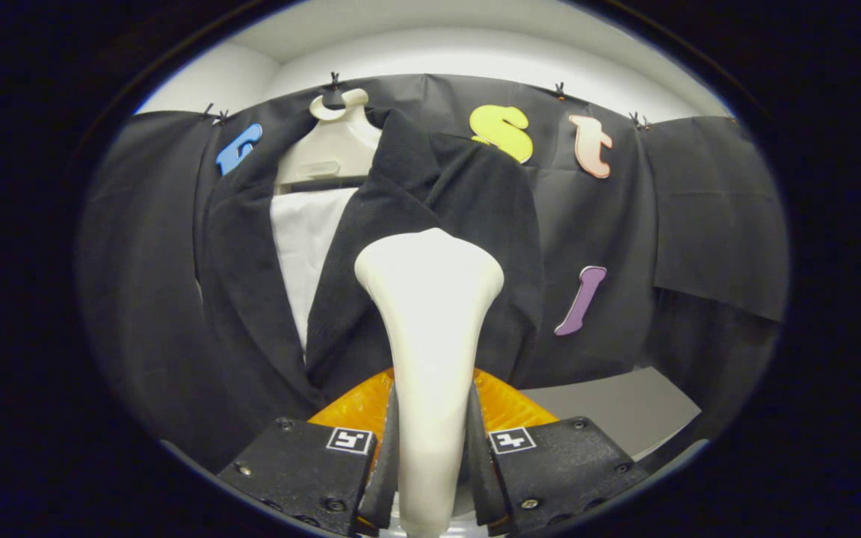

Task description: Iron the clothes twice with a garment steamer, once on the left side and once on the right side.

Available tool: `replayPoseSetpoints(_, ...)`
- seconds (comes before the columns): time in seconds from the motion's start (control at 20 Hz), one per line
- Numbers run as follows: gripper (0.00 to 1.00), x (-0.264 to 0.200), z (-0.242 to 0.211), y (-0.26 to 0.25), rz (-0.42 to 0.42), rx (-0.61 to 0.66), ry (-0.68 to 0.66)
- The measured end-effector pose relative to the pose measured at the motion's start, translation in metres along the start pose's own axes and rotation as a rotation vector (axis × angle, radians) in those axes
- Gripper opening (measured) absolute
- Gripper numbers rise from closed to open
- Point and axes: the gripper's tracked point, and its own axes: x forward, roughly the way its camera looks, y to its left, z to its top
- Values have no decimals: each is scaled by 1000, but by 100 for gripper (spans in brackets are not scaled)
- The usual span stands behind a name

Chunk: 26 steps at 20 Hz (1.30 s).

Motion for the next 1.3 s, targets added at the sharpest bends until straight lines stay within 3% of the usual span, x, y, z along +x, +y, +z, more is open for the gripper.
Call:
replayPoseSetpoints(0.9, 43, 9, -175, 4, 1, -74, 240)
replayPoseSetpoints(1.3, 43, 12, -231, -2, -45, -140, 276)
